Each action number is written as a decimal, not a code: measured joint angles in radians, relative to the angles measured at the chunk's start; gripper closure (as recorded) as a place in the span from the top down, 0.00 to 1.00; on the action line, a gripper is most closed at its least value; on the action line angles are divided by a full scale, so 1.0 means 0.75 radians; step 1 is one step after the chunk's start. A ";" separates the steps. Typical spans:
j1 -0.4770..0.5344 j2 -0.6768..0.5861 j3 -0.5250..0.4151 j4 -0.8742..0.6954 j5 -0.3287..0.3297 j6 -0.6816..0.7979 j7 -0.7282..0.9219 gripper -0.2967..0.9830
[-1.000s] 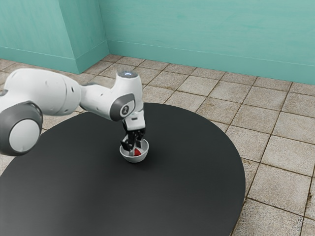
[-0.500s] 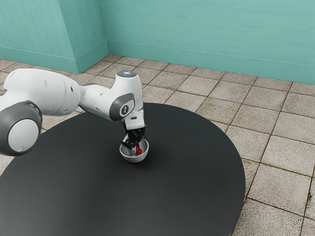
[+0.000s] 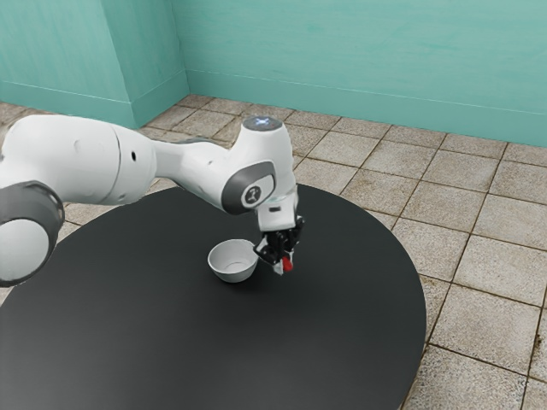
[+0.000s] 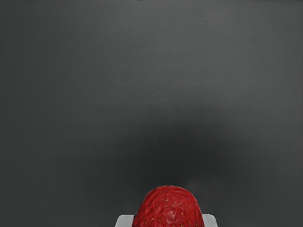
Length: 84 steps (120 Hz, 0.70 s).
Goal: Take strawberry from the bowl
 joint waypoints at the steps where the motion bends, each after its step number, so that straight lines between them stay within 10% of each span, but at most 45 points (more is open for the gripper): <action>1: -0.002 0.010 0.000 0.006 0.000 0.001 -0.001 0.20; 52: -0.016 0.066 0.000 0.039 -0.008 -0.023 -0.037 0.63; 84: 0.030 -0.396 0.018 0.013 0.003 -0.310 -0.222 0.73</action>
